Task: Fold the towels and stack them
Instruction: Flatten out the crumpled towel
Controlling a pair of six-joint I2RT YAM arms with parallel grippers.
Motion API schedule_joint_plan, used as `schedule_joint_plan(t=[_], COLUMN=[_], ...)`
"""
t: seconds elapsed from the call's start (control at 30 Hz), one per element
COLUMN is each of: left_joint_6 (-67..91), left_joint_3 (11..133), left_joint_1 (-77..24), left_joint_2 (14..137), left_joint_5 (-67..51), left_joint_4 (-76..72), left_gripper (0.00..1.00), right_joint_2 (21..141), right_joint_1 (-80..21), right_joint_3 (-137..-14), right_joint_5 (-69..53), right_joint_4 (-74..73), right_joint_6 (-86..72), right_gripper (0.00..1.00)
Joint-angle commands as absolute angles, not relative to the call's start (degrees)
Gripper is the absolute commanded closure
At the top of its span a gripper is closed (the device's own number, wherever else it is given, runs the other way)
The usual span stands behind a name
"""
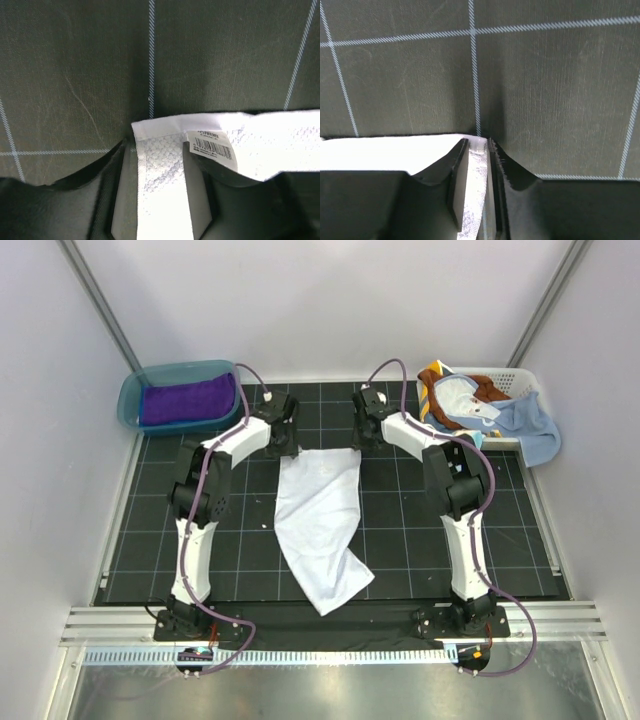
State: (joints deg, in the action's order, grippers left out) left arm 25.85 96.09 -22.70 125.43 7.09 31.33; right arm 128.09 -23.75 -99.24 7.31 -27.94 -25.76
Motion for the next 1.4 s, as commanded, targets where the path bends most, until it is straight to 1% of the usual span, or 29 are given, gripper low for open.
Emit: schedule_joint_plan(t=[0.0, 0.03, 0.1, 0.2, 0.27, 0.37, 0.43, 0.47, 0.57, 0.83, 1.03, 1.37], left_joint_6=[25.2, 25.2, 25.1, 25.0, 24.8, 24.2, 24.1, 24.0, 23.6, 23.3, 23.4, 24.7], left_joint_3=[96.6, 96.8, 97.0, 97.0, 97.4, 98.0, 98.3, 98.3, 98.0, 97.0, 95.4, 94.4], left_joint_1=[-22.1, -22.0, -21.7, -21.1, -20.8, -20.7, -20.5, -20.6, -20.4, -20.2, -20.2, -20.1], left_joint_2=[128.6, 128.9, 129.2, 129.3, 129.3, 129.4, 129.5, 129.4, 128.7, 125.3, 121.0, 119.4], left_joint_5=[8.3, 8.6, 9.7, 9.5, 9.1, 8.0, 7.2, 6.9, 6.8, 6.5, 6.4, 5.5], left_joint_4=[32.4, 32.3, 32.1, 30.7, 29.7, 29.0, 28.9, 28.7, 28.1, 26.0, 24.2, 24.6], left_gripper=[0.54, 0.56, 0.59, 0.65, 0.71, 0.81, 0.88, 0.94, 1.00, 1.00, 1.00, 1.00], right_joint_2=[129.7, 129.8, 130.0, 129.9, 129.8, 129.4, 129.0, 128.8, 128.1, 125.4, 121.6, 117.7], right_joint_1=[-23.6, -23.6, -23.6, -23.6, -23.5, -23.5, -23.5, -23.5, -23.5, -23.5, -23.4, -23.5], right_joint_3=[-101.2, -101.3, -101.7, -102.1, -102.1, -102.0, -101.9, -101.8, -101.3, -99.9, -98.6, -96.9], right_joint_5=[6.4, 6.6, 6.9, 6.9, 6.7, 6.6, 6.7, 6.9, 6.9, 7.2, 8.3, 9.2], right_joint_4=[-28.7, -28.1, -28.0, -27.8, -27.3, -26.7, -26.5, -26.2, -26.0, -24.2, -23.4, -23.6], right_joint_6=[-24.4, -24.1, -23.6, -23.2, -22.9, -22.7, -22.7, -22.6, -22.7, -22.3, -21.9, -21.7], right_gripper=[0.73, 0.74, 0.79, 0.83, 0.86, 0.88, 0.90, 0.91, 0.93, 0.99, 0.99, 0.99])
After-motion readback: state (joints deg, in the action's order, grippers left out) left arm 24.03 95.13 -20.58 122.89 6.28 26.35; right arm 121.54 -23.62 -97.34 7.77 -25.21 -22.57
